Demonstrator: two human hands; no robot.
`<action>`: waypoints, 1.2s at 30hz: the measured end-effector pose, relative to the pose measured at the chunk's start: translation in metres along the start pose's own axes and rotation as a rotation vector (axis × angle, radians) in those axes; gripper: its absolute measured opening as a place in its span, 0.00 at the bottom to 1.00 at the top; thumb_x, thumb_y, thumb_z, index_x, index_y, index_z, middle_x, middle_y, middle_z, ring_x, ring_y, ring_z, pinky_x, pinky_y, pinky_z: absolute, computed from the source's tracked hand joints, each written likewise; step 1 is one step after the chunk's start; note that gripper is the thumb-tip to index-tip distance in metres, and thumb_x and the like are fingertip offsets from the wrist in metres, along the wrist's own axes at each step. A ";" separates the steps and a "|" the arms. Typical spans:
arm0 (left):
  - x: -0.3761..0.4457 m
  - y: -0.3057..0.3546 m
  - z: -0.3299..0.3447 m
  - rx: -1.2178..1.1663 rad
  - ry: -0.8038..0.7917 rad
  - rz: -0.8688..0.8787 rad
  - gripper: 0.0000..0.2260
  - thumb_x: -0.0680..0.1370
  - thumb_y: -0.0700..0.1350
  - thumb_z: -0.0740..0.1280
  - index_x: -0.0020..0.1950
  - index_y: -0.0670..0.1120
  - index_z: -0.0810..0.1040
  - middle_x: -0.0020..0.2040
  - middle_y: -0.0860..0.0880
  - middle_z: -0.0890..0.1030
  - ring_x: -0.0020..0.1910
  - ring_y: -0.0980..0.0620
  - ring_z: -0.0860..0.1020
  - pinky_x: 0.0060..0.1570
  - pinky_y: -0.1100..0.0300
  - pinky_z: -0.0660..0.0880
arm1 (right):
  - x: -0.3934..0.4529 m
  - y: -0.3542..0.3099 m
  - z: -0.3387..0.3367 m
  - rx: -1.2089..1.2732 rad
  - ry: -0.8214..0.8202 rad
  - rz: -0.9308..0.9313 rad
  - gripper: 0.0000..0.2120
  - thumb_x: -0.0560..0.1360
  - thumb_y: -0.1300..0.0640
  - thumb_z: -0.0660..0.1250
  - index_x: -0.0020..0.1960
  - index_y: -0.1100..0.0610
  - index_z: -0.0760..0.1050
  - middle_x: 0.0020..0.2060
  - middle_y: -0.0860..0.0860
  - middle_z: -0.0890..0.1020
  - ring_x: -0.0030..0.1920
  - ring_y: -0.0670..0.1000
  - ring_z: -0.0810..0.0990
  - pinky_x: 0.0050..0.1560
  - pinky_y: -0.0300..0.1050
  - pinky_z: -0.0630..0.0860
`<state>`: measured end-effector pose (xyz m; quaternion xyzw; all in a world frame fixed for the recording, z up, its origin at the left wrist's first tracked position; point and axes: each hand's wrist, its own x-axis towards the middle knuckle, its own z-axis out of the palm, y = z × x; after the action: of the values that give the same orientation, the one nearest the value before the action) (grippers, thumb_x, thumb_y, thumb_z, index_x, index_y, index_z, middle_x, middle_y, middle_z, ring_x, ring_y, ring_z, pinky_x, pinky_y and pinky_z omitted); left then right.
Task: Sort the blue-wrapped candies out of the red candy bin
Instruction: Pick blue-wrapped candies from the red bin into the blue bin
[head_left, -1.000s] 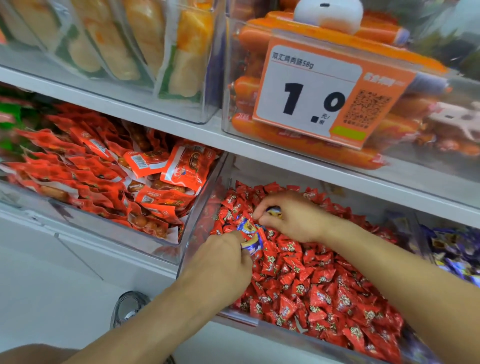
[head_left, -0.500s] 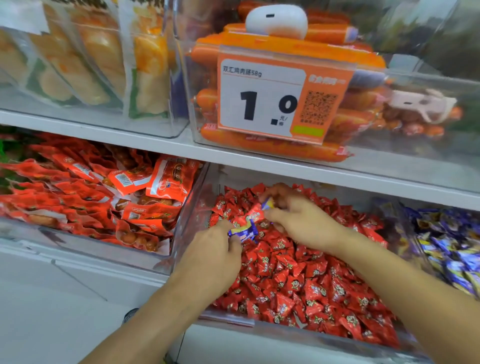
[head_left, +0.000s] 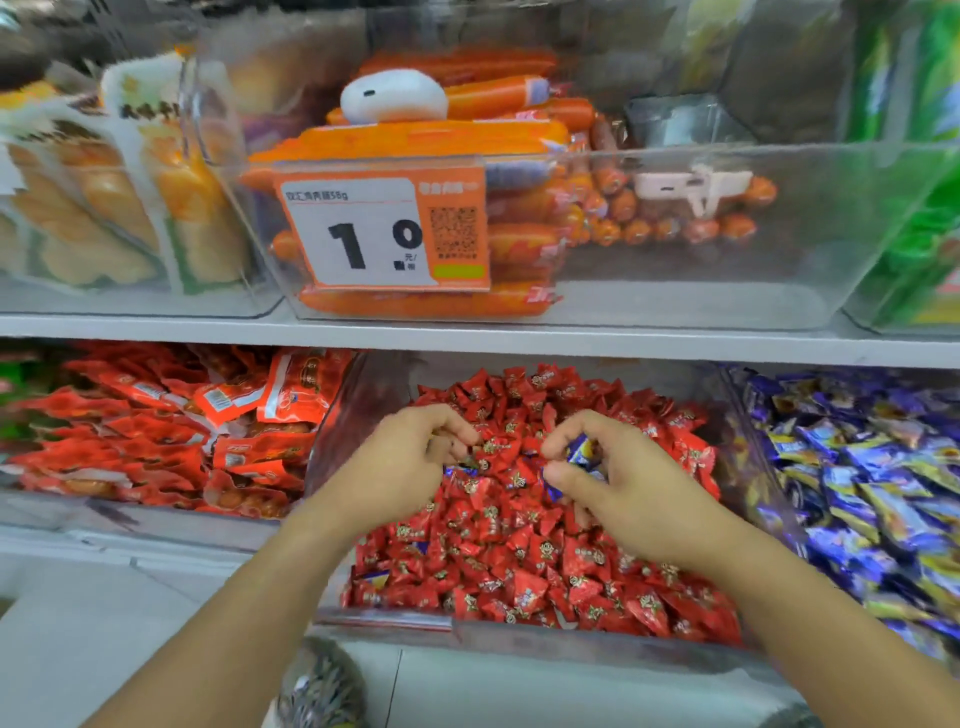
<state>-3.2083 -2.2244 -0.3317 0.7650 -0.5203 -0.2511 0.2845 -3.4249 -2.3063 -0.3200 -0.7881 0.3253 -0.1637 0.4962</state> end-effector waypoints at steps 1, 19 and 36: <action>0.007 0.001 0.002 0.079 -0.024 -0.003 0.12 0.81 0.37 0.59 0.51 0.50 0.80 0.44 0.53 0.81 0.33 0.60 0.77 0.35 0.60 0.76 | -0.002 0.003 -0.003 -0.029 -0.004 -0.008 0.04 0.80 0.57 0.66 0.52 0.48 0.73 0.35 0.46 0.78 0.30 0.45 0.76 0.28 0.35 0.69; 0.052 -0.030 0.017 0.667 -0.286 0.018 0.31 0.68 0.45 0.78 0.69 0.47 0.73 0.58 0.46 0.81 0.57 0.45 0.79 0.54 0.57 0.75 | -0.008 0.000 -0.007 -0.045 -0.128 -0.050 0.03 0.78 0.53 0.69 0.51 0.47 0.77 0.40 0.46 0.79 0.27 0.40 0.72 0.29 0.31 0.68; -0.028 0.036 0.017 -0.324 -0.231 -0.014 0.11 0.74 0.51 0.74 0.49 0.45 0.81 0.28 0.43 0.78 0.24 0.50 0.73 0.28 0.64 0.68 | -0.009 0.002 -0.013 0.139 -0.301 0.052 0.20 0.76 0.51 0.72 0.64 0.37 0.72 0.43 0.56 0.79 0.34 0.51 0.74 0.38 0.48 0.74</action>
<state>-3.2525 -2.2113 -0.3163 0.6789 -0.4972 -0.4196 0.3404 -3.4399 -2.3092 -0.3157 -0.7589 0.2556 -0.0528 0.5966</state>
